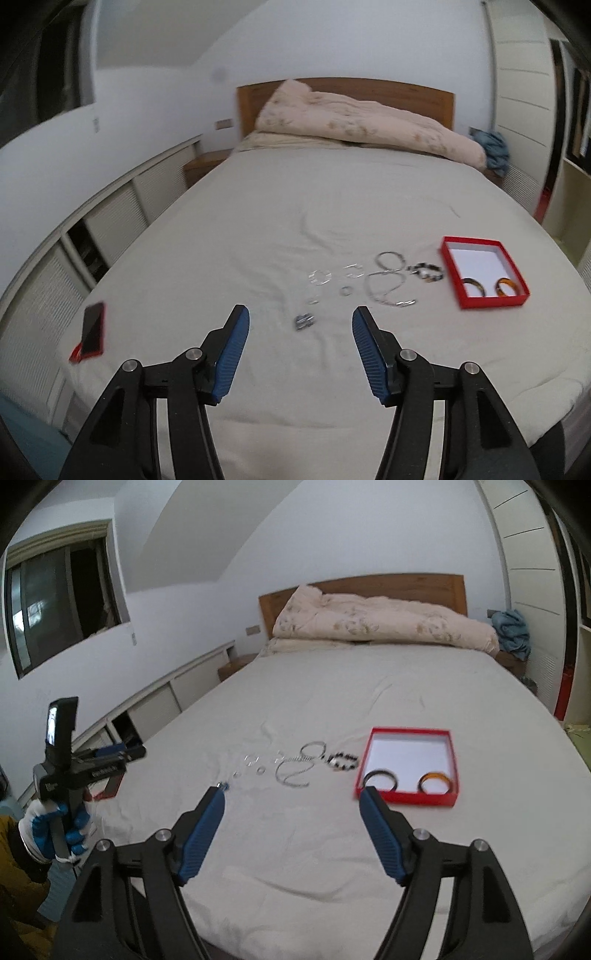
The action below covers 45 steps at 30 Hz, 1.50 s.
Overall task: Organize jewelry
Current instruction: 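Withdraw both grippers from the box toward the silver jewelry, then grasp the silver link watch with the left gripper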
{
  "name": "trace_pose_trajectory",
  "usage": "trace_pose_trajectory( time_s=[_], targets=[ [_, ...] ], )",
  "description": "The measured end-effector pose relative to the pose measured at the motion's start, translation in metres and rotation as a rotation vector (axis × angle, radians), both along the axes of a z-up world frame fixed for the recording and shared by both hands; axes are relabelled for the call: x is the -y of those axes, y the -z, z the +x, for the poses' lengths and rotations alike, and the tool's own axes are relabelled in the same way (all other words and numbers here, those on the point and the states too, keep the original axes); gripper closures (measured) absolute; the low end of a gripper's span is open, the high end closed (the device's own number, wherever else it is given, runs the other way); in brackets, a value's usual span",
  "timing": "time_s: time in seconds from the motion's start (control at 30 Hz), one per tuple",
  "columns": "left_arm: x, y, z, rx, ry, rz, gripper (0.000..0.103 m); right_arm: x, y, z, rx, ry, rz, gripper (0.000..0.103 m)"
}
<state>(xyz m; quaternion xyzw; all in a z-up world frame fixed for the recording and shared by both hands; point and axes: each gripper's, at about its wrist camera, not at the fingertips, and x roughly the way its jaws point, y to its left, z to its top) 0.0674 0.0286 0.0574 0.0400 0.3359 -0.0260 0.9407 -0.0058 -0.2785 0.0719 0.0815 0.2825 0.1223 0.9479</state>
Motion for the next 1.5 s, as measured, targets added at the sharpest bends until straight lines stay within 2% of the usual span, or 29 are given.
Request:
trace_pose_trajectory(
  time_s=[0.23,0.4,0.53,0.73,0.9,1.03,1.17,1.5],
  targets=[
    [-0.036,0.031,0.000,-0.044,-0.053,-0.009,0.046,-0.027,0.031,0.013,-0.071,-0.051,0.001,0.029],
    [-0.038,0.058,0.014,-0.075,-0.045,-0.001,0.046,-0.039,0.050,0.033,-0.121,-0.070,-0.008,0.029],
    [-0.039,0.084,0.033,-0.133,-0.038,-0.021,0.046,-0.045,0.065,0.049,-0.162,-0.072,-0.018,0.030],
    [-0.042,0.121,0.063,-0.216,-0.040,-0.035,0.046,-0.055,0.100,0.081,-0.290,-0.065,-0.049,0.030],
    [-0.043,0.144,0.086,-0.272,-0.031,-0.036,0.046,-0.071,0.128,0.115,-0.373,-0.088,-0.078,0.034],
    [-0.046,0.155,0.108,-0.294,-0.014,-0.051,0.046,-0.087,0.141,0.151,-0.400,-0.123,-0.091,0.042],
    [-0.044,0.164,0.133,-0.309,0.004,-0.060,0.046,-0.102,0.152,0.195,-0.414,-0.152,-0.107,0.046],
    [-0.019,0.191,0.182,-0.344,0.092,-0.017,0.046,-0.121,0.190,0.287,-0.459,-0.184,-0.136,0.049]
  ],
)
